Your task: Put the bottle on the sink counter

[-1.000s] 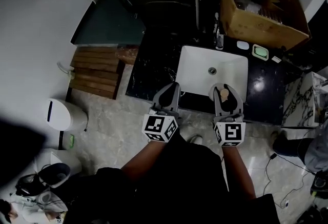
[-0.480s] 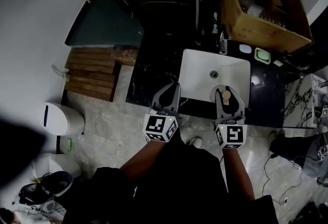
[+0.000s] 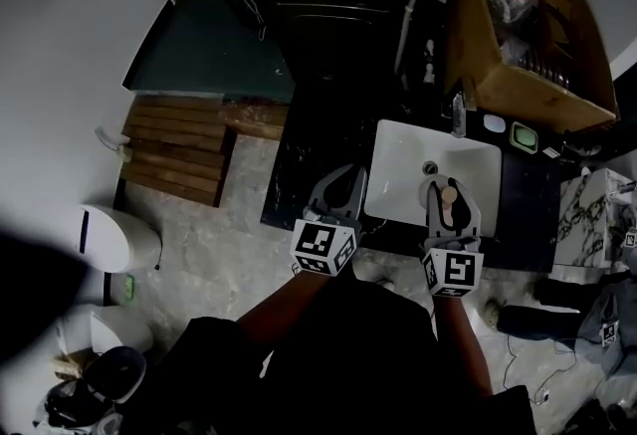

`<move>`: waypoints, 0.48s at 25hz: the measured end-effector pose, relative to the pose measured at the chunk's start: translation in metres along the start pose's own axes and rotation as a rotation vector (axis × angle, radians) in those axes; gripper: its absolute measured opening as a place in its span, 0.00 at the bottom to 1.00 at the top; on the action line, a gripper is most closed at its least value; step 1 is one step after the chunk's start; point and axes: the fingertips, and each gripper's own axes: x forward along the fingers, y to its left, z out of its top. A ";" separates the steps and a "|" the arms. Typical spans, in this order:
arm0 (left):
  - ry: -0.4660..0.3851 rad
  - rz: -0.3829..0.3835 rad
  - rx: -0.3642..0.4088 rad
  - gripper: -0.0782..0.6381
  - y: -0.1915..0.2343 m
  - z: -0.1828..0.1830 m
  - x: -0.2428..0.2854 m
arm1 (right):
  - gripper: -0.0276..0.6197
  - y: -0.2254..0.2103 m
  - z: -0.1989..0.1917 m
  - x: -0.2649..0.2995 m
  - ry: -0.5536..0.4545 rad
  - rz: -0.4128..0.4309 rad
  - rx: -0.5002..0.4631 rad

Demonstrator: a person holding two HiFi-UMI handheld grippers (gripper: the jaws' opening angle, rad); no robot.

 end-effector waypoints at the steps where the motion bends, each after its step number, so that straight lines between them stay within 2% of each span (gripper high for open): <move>1: -0.001 -0.007 -0.008 0.13 0.007 0.003 0.002 | 0.27 0.004 0.000 0.007 0.006 -0.002 -0.004; 9: 0.016 -0.046 0.008 0.13 0.064 0.009 0.015 | 0.27 0.044 -0.006 0.059 0.063 -0.010 -0.010; 12: 0.030 -0.051 -0.006 0.13 0.084 0.007 0.020 | 0.27 0.055 -0.001 0.079 0.056 -0.021 -0.015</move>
